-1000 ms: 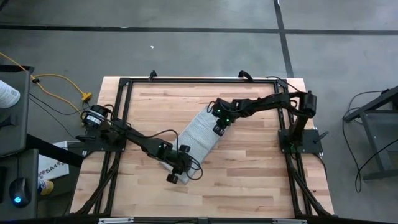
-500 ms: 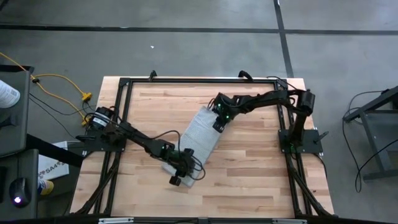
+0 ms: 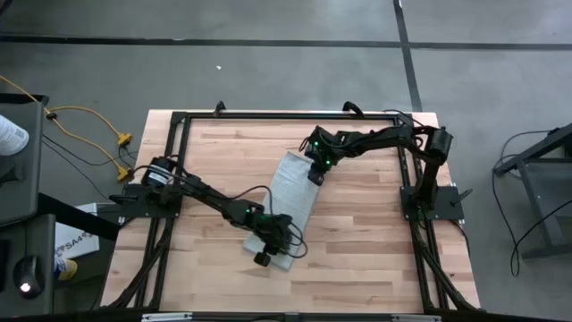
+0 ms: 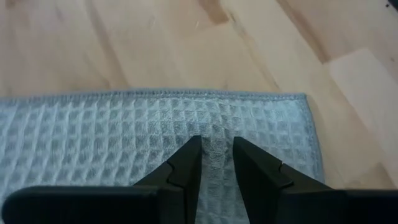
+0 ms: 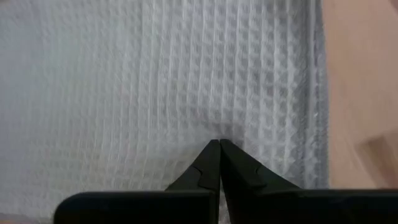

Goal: Fold microfiber towels
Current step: Fold the gray towel

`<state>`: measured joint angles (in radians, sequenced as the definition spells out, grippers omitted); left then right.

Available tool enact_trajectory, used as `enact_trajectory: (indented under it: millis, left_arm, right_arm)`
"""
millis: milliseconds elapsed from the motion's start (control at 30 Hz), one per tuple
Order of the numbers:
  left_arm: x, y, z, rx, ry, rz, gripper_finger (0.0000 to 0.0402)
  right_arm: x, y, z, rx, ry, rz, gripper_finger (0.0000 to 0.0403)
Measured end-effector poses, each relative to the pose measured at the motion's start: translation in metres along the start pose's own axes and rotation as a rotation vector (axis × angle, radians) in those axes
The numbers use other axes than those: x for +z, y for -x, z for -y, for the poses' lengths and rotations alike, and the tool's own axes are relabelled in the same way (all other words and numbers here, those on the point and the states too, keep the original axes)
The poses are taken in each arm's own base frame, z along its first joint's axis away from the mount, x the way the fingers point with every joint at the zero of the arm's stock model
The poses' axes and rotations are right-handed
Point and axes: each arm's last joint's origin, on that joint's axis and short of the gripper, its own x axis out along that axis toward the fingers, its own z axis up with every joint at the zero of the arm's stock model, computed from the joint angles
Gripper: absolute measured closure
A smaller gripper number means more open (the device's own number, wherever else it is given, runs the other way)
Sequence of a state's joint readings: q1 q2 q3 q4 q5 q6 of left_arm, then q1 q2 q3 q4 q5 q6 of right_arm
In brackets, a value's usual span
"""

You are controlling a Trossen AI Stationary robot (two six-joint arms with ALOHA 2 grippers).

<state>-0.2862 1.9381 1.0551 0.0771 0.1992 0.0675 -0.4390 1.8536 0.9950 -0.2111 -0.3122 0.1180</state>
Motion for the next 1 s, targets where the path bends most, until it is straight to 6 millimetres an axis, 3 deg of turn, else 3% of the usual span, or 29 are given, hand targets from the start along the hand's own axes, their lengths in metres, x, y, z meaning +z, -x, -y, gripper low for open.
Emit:
enact_trajectory:
  millis: [300, 667, 1000]
  left_arm:
    - [0.025, -0.013, -0.014, -0.021, -0.059, 0.035, 0.0307]
    - [0.029, -0.013, -0.014, 0.005, -0.079, 0.03, 0.0307]
    - [0.031, 0.023, -0.009, 0.055, -0.038, -0.122, 0.0307]
  right_arm:
    - [0.012, 0.004, -0.004, 0.067, 0.079, 0.032, 0.0401]
    - [0.004, 0.004, -0.005, 0.048, 0.081, -0.043, 0.0401]
    - [0.003, 0.003, -0.011, 0.165, 0.052, -0.061, 0.0401]
